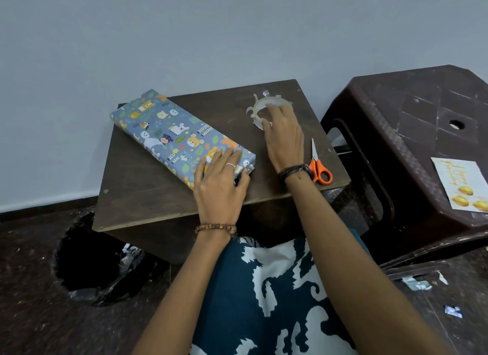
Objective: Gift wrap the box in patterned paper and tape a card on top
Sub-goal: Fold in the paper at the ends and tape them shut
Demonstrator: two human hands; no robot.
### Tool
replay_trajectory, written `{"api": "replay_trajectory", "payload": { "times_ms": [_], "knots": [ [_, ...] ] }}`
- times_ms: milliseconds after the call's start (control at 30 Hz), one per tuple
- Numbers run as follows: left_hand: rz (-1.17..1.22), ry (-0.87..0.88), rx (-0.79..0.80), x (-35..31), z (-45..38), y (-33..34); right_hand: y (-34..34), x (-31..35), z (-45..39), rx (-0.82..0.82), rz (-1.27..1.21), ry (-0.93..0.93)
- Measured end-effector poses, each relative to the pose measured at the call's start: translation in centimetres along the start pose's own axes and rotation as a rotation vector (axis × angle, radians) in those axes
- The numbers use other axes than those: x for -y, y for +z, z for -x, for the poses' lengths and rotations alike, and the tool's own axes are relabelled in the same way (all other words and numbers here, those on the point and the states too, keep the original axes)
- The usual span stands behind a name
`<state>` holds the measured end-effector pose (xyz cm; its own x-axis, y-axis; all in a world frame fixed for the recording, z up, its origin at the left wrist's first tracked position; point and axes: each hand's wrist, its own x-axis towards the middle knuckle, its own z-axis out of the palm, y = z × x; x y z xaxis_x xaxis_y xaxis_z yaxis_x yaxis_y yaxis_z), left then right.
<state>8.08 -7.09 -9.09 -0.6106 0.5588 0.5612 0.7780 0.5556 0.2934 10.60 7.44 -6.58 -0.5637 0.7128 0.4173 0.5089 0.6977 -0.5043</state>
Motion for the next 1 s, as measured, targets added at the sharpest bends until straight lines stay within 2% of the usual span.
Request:
{"api": "replay_trajectory", "payload": {
  "times_ms": [167, 300, 467, 800, 867, 1000],
  "knots": [
    [-0.057, -0.041, -0.042, -0.8, -0.1, 0.8, 0.9, -1.3, -1.8, 0.096, 0.080, -0.009],
    [-0.081, -0.100, -0.066, -1.5, -0.1, 1.2, 0.3, -2.7, -2.0, 0.055, 0.118, 0.031],
    [-0.074, -0.162, -0.081, -2.2, -0.3, 1.7, -0.2, -3.1, -1.7, 0.007, 0.051, -0.050],
    [-0.074, -0.145, -0.066, -2.1, -0.1, 1.6, 0.3, -3.0, -1.5, -0.036, 0.086, -0.036],
    [-0.067, -0.148, -0.054, -2.1, -0.1, 1.5, 0.2, -2.7, -1.3, -0.084, 0.127, -0.046],
    [-0.050, -0.147, -0.026, -2.1, -0.1, 1.4, 0.0, -2.5, -1.0, -0.062, 0.215, -0.039]
  ]
}}
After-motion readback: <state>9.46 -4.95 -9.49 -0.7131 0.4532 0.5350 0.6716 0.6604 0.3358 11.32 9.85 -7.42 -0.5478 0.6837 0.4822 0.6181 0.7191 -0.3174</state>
